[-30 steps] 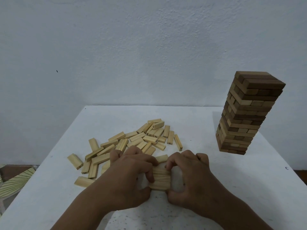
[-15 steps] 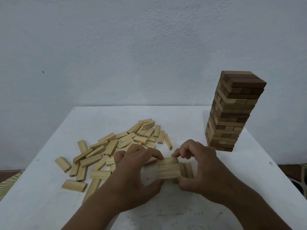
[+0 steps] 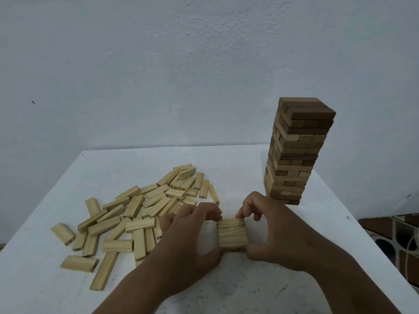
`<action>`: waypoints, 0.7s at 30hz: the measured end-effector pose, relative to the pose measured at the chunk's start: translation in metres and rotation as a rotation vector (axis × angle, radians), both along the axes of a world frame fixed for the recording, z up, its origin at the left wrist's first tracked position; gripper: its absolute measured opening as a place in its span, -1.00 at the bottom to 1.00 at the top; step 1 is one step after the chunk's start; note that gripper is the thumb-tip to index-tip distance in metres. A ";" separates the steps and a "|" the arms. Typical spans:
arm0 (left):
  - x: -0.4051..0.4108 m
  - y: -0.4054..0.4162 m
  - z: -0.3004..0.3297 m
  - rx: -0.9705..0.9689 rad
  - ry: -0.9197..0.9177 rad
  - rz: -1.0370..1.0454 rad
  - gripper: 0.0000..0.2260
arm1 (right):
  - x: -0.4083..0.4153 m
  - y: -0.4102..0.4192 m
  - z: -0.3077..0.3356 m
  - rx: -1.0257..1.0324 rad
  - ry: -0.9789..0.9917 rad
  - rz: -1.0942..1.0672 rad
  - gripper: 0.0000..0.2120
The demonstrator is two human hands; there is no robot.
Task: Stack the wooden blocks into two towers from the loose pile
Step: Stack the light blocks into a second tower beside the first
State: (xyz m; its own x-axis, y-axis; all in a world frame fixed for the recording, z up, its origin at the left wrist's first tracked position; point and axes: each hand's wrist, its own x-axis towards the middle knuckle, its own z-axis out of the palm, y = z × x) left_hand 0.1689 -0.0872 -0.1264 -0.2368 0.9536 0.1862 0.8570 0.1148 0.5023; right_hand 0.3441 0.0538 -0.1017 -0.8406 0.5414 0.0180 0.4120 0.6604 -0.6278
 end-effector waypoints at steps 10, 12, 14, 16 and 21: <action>-0.001 0.000 -0.001 -0.012 -0.029 -0.006 -0.45 | 0.000 0.002 -0.006 0.019 -0.024 -0.002 -0.51; -0.002 0.000 0.000 -0.009 -0.019 -0.016 -0.41 | 0.000 0.003 -0.006 0.018 -0.024 -0.005 -0.49; -0.002 0.001 0.001 -0.001 -0.020 -0.025 -0.38 | 0.001 0.004 -0.005 0.012 -0.013 -0.003 -0.49; -0.003 0.003 0.001 0.006 -0.031 -0.025 -0.36 | 0.002 0.005 -0.003 0.009 -0.007 0.000 -0.51; -0.004 0.001 0.000 0.033 -0.048 -0.023 -0.34 | 0.002 0.004 -0.005 0.032 0.001 -0.009 -0.49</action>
